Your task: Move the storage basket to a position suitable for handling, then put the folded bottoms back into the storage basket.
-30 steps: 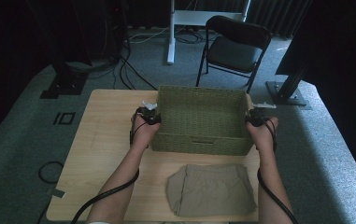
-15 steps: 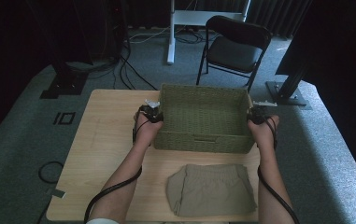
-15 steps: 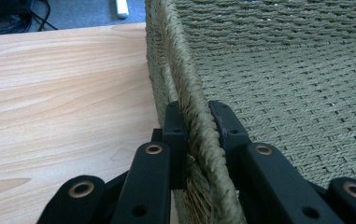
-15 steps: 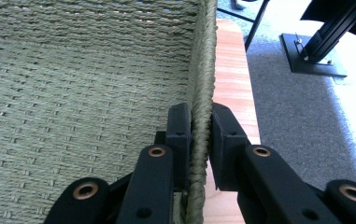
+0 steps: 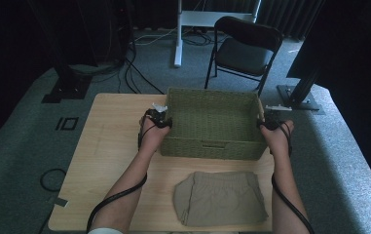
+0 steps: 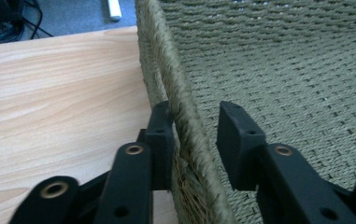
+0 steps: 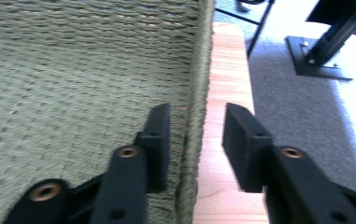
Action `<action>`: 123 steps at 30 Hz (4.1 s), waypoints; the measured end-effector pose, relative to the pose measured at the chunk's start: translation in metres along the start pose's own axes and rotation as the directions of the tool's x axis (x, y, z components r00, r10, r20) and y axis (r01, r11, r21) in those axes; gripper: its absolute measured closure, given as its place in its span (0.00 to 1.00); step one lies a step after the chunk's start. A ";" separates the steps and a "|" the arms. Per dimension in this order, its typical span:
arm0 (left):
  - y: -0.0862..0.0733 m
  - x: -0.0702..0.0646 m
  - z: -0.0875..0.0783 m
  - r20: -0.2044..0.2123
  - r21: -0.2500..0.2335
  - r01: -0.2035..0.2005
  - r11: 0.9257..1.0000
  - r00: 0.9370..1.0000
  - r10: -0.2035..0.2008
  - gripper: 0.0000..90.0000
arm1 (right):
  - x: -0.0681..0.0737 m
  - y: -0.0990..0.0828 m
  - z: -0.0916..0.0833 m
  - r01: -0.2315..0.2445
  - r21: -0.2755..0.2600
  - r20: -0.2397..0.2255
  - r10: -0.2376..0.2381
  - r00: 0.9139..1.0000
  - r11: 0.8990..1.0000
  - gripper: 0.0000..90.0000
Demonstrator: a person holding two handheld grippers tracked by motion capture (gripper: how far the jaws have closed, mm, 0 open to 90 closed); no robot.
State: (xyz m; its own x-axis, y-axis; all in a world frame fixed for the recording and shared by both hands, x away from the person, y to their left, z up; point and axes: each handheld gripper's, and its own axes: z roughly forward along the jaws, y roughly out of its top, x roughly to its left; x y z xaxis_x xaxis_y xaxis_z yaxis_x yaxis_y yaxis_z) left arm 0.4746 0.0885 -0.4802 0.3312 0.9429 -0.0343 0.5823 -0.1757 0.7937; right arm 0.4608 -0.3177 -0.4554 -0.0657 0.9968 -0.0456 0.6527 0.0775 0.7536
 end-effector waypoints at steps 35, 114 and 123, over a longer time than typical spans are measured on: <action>0.008 0.011 -0.071 0.191 -0.070 -0.087 0.994 0.976 0.099 0.30 | 0.020 -0.003 -0.028 -0.004 -0.164 -0.256 -0.039 0.966 0.986 0.20; -0.094 -0.065 -0.128 0.436 -0.090 -0.259 0.962 0.858 0.272 0.23 | 0.042 -0.121 -0.107 0.108 -0.247 -0.367 -0.196 0.909 0.963 0.15; -0.116 -0.078 -0.123 0.438 -0.054 -0.289 0.956 0.853 0.283 0.22 | 0.035 -0.141 -0.107 0.121 -0.199 -0.355 -0.187 0.916 0.972 0.15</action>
State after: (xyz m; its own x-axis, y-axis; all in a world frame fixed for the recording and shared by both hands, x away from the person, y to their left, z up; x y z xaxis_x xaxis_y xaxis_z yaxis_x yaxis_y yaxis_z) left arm 0.2905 0.0702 -0.4947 0.7724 0.6312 -0.0707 0.4205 -0.4248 0.8017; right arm 0.2856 -0.2962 -0.4934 -0.4503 0.8915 0.0505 0.4763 0.1920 0.8581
